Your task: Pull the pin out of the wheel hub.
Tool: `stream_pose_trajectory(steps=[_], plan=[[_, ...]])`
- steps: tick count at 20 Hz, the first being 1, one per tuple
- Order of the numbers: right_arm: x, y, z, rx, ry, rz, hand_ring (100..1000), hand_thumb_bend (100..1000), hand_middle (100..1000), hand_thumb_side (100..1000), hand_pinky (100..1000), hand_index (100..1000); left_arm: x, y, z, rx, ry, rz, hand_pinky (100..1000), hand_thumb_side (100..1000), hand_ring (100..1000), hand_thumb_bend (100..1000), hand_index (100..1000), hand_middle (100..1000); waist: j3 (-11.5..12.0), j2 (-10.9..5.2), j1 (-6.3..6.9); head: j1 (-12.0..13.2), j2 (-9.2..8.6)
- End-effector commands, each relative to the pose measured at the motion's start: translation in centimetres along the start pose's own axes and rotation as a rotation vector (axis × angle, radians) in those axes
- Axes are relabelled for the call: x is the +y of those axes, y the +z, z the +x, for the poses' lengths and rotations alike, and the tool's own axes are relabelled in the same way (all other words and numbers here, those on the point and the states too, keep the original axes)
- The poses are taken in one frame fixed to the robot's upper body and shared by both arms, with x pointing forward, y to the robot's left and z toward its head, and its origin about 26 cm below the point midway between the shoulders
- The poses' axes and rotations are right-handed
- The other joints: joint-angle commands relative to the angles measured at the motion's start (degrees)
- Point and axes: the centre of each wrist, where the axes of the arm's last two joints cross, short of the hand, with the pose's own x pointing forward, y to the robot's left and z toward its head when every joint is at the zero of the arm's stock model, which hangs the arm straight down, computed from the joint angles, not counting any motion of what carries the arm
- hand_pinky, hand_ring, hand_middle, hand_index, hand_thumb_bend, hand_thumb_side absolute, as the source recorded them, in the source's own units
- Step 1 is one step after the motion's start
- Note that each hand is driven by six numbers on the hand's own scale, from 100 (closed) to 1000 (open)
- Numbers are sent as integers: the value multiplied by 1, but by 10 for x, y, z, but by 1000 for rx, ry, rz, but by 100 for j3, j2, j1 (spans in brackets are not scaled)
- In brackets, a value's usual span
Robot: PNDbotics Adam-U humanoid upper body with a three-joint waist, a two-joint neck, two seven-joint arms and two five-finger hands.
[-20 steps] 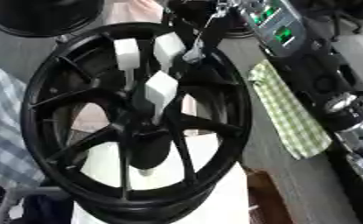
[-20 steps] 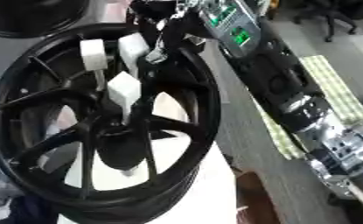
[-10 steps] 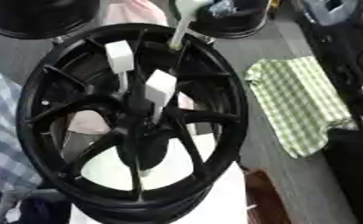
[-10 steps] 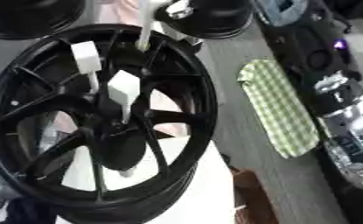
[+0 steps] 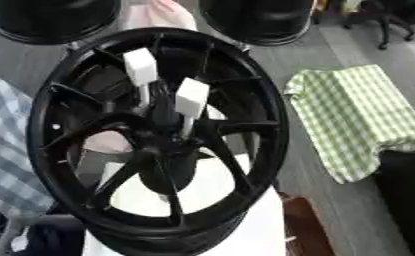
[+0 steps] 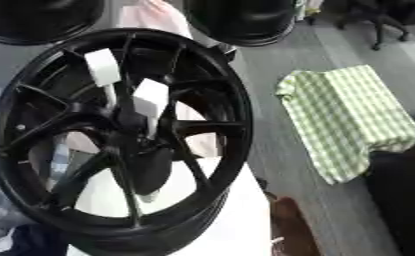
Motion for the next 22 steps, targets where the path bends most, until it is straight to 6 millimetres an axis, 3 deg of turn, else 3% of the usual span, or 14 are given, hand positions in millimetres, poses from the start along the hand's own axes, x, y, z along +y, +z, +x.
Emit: stream_pose_trajectory(steps=[1, 8, 11, 12, 13, 14, 16, 22], plan=[[-20, 29, -1, 4, 36, -162, 543, 406, 247, 100, 563, 502, 12, -5, 13, -43, -26, 22, 623, 773, 566, 100, 702, 420, -41, -72, 37, 114, 7], [39, 99, -78, 228, 39, -340, 582, 416, 311, 100, 594, 527, 16, -4, 13, -58, -21, 46, 623, 762, 566, 100, 701, 419, -101, -47, 149, 280, 7], [68, 124, -100, 327, 105, -359, 678, 479, 474, 100, 658, 668, 16, -4, 12, -58, -19, 49, 622, 761, 566, 100, 701, 419, -102, -48, 177, 322, 7], [75, 130, -106, 352, 137, -355, 713, 603, 542, 100, 680, 713, 16, -4, 12, -58, -19, 49, 622, 759, 566, 100, 701, 419, -102, -47, 184, 333, 7], [82, 136, -111, 372, 164, -347, 752, 576, 622, 200, 704, 753, 16, -4, 12, -57, -19, 50, 622, 762, 566, 100, 701, 419, -102, -45, 191, 342, 7], [89, 140, -116, 390, 187, -337, 792, 635, 711, 249, 727, 808, 16, -4, 11, -56, -18, 50, 622, 762, 566, 100, 701, 419, -101, -43, 198, 348, 7], [98, 148, -125, 423, 216, -326, 849, 683, 812, 294, 760, 879, 16, -4, 11, -55, -18, 49, 622, 763, 566, 100, 701, 419, -99, -36, 211, 364, 7], [104, 160, -138, 490, 254, -388, 866, 682, 854, 369, 763, 921, 17, -4, 10, -54, -21, 51, 622, 762, 567, 100, 701, 418, -124, -18, 236, 479, 7]])
